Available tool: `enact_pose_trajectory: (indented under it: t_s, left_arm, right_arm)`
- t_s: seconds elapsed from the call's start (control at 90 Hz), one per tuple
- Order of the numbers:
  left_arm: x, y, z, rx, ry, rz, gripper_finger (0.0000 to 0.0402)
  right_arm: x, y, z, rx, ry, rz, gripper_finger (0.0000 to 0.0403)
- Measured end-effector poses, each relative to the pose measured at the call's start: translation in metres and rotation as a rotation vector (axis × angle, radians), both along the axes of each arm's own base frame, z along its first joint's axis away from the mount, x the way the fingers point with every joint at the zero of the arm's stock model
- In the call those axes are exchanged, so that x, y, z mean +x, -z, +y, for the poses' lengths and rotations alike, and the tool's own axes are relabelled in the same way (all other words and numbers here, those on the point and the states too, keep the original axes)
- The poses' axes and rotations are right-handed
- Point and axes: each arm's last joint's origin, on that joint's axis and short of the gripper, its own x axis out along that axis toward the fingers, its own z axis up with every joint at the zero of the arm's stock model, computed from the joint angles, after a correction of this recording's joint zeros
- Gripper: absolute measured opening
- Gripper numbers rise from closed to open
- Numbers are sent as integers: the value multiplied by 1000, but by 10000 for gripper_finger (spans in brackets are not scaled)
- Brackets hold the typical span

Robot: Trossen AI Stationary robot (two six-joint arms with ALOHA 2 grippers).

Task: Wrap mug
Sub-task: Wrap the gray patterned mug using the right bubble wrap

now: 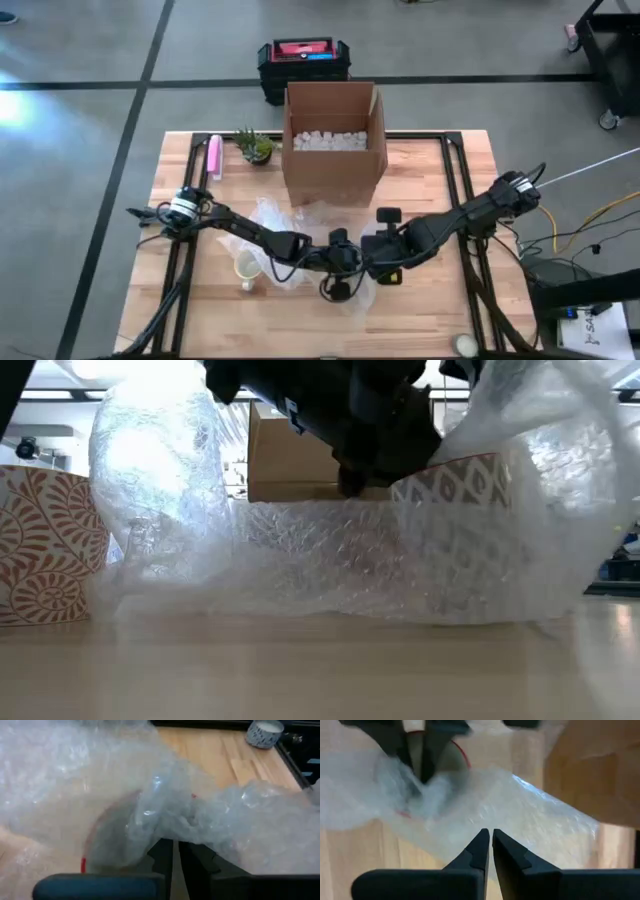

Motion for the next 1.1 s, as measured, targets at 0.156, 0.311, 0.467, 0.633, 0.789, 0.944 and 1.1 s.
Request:
enact_pose_trajectory:
  t_s: [0.156, 0.311, 0.467, 0.633, 0.789, 0.944, 1.1]
  left_arm:
    - [-1, 1, 0, -12, -10, 10, 20]
    - [0, 0, 0, -14, -10, -1, 20]
    - [0, 0, 0, -11, -9, -1, 20]
    - [0, -2, 0, -12, -8, -4, 20]
    - [1, -5, -1, -12, -6, -10, 20]
    - [1, -10, -1, -15, -5, -25, 20]
    - [1, -10, 0, -7, -3, -20, 20]
  right_arm:
    - [-1, 4, -8, -131, 24, -22, 8]
    - [-1, 13, -18, -248, 77, -57, 8]
    - [8, 30, -7, -120, 9, -135, 8]
    - [14, 47, 4, 26, -49, -172, 8]
    - [12, 54, 15, 60, -85, -185, 8]
    - [7, 62, 22, 76, -93, -179, 8]
    - [0, 76, 20, 91, -54, -151, 8]
